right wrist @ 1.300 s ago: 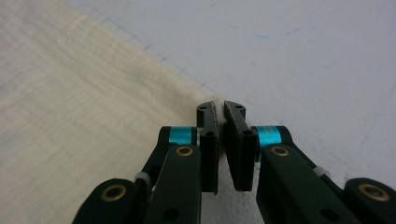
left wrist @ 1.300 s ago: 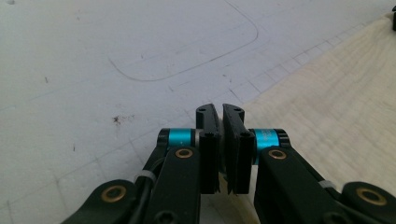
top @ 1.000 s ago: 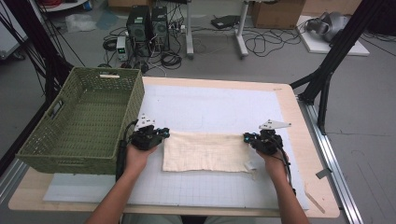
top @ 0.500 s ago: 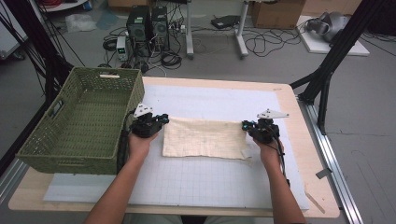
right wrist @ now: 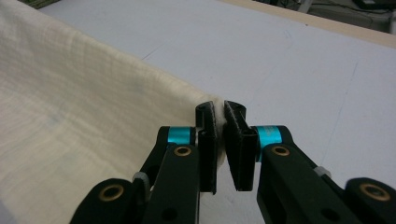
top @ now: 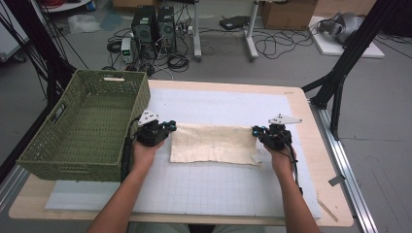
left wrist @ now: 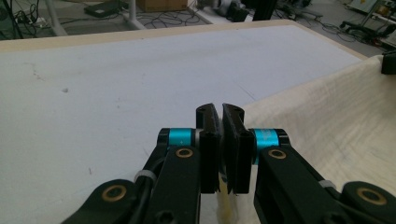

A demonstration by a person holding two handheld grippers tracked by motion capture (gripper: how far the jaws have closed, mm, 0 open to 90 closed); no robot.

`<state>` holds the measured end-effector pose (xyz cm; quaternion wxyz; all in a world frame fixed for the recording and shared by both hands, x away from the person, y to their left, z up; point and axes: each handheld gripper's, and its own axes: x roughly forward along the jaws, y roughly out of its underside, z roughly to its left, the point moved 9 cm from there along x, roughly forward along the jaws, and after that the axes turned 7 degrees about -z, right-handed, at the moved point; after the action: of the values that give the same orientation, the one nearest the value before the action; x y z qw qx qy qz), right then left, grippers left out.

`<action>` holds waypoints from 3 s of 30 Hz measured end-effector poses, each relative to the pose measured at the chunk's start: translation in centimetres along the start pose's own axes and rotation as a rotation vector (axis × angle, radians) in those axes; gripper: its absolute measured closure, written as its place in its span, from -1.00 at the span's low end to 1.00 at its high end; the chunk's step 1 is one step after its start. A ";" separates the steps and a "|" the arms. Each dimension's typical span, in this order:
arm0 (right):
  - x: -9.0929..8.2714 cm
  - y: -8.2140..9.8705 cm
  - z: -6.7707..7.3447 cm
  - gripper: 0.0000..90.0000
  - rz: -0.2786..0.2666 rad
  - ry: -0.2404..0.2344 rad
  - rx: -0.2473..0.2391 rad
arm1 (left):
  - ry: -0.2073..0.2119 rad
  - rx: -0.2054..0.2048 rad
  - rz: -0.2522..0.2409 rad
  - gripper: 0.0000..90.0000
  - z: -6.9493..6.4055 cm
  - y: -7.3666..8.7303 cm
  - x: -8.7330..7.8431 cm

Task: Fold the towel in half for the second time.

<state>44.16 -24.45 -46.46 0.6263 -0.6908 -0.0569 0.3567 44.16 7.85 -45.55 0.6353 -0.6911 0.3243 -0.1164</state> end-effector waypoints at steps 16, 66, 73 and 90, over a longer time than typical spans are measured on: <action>-3.0 1.5 1.9 0.86 -0.009 -0.059 -0.049 | 0.048 0.022 0.036 0.88 -2.1 0.9 -2.4; -6.3 6.1 4.1 0.99 0.085 -0.117 -0.134 | 0.027 0.043 -0.040 0.32 -3.1 0.4 -4.1; -6.4 5.1 3.7 0.81 0.036 -0.113 -0.116 | -0.005 0.066 -0.050 0.26 -2.2 0.5 -2.5; 1.2 1.2 -1.5 0.08 0.085 -0.003 0.046 | -0.152 -0.026 0.088 0.16 2.2 1.6 3.1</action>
<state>45.44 -25.34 -48.12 0.6260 -0.6777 -0.0201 0.3852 47.33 7.79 -48.24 0.6535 -0.6913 0.3066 -0.0315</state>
